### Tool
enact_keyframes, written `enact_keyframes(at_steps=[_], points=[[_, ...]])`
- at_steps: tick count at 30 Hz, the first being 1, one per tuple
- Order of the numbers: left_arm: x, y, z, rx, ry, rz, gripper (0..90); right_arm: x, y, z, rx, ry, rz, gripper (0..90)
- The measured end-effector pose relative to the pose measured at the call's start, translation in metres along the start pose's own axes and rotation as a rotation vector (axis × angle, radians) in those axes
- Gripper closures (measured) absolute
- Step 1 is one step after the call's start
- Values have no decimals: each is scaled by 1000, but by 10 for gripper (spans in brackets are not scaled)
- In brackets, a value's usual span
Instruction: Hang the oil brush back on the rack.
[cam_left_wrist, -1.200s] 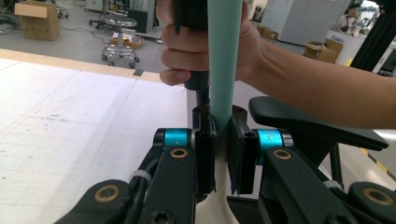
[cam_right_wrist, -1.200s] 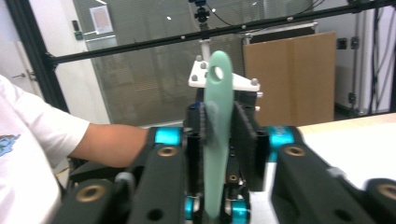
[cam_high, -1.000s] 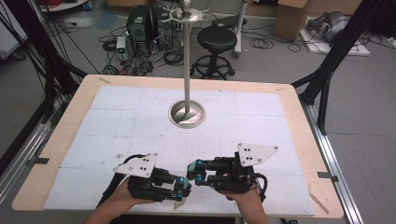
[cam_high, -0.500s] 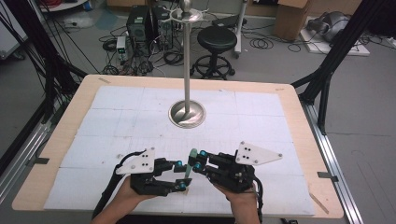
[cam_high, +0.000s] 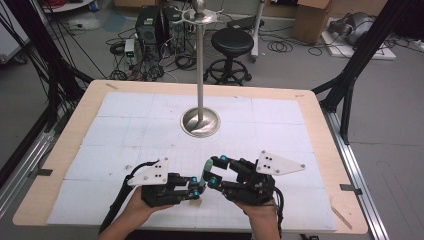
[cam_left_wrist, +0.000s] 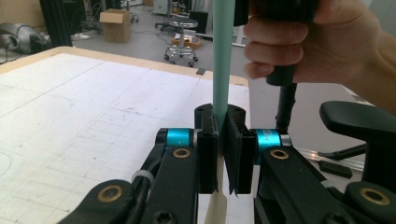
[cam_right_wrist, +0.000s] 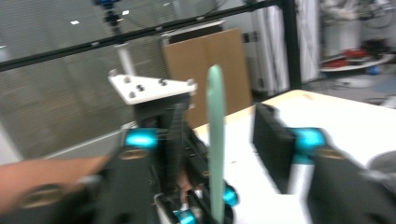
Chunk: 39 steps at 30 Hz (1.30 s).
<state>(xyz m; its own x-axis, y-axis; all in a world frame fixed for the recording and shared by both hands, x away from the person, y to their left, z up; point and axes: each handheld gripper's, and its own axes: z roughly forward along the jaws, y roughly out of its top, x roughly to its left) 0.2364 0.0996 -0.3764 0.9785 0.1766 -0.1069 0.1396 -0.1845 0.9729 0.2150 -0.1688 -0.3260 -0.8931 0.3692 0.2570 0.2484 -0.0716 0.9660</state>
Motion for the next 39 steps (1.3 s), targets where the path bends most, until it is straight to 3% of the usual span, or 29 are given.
enact_keyframes(at_steps=[2,5,11,15,17,22,27,32,39], points=[[3,1,0,-10,12,-14,837,-1,-1,-9,-24,-10,5,408],[9,2,-2,-22,33,-27,839,-1,-5,-29,-38,-84,-10,330],[25,9,-7,-58,82,-73,840,-5,-22,-65,26,-256,-36,205],[36,18,-11,-82,103,-97,841,-10,-36,-86,23,-327,-54,168],[41,24,-13,-89,111,-106,842,-11,-40,-95,47,-392,-73,164],[56,40,-16,-104,119,-123,842,-12,-42,-105,98,-495,-129,164],[71,54,-21,-126,143,-140,842,-11,-43,-109,134,-523,-142,165],[79,68,-23,-136,140,-144,842,-13,-45,-114,130,-547,-138,165],[89,91,-25,-107,151,-137,842,-15,-46,-116,132,-549,-125,164]])
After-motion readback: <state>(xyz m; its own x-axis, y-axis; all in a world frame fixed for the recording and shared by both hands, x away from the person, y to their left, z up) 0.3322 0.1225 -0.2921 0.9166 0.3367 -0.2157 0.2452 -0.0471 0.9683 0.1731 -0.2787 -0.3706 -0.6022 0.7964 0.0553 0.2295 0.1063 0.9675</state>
